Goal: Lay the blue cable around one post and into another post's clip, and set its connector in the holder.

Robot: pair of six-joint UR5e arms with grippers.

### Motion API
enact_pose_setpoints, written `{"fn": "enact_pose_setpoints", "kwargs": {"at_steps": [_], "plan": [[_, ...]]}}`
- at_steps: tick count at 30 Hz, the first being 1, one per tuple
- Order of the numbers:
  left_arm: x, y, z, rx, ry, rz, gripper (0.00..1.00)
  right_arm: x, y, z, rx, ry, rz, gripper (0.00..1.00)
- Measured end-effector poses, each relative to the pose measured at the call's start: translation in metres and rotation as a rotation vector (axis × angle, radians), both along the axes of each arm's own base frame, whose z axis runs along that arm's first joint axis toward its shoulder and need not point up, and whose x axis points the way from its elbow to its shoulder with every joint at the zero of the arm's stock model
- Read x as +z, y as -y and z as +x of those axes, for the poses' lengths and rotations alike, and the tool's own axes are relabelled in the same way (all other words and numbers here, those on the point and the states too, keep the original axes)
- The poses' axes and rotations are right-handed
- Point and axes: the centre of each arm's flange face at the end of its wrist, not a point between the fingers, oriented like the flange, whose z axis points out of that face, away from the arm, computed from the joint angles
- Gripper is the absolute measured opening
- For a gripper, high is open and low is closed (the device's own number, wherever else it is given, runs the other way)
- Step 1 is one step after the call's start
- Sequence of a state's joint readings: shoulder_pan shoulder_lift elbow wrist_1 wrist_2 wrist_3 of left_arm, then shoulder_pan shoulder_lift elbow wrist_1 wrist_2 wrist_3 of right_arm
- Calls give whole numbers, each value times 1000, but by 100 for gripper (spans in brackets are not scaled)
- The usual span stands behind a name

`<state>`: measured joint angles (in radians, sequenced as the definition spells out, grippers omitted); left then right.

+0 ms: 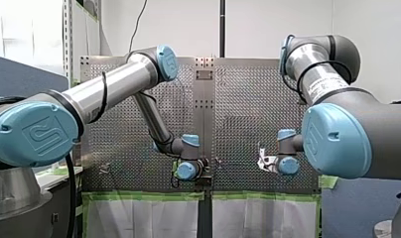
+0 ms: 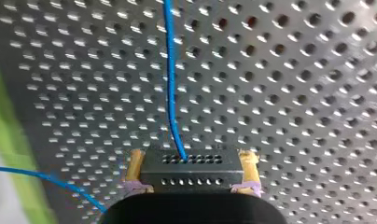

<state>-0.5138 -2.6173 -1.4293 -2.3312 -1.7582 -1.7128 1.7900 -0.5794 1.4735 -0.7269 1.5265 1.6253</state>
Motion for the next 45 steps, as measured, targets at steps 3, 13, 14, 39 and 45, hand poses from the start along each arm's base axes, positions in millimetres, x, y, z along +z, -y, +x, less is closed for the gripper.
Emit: {"fn": "enact_pose_setpoints", "kwargs": {"at_steps": [3, 13, 14, 39, 45], "plan": [[1, 1, 1, 0, -3, 5, 1, 6, 9, -2, -5, 7, -13, 0], [0, 2, -2, -41, -36, 50, 62, 6, 11, -3, -4, -10, 9, 0], [-1, 2, -3, -47, -41, 58, 62, 5, 10, -3, -4, -12, 11, 0], [6, -22, -46, -54, -109, 179, 100, 1, 6, 1, 15, -10, 27, 0], [8, -15, -49, -89, -76, 163, 100, 1, 5, 2, 16, -10, 29, 0]]}}
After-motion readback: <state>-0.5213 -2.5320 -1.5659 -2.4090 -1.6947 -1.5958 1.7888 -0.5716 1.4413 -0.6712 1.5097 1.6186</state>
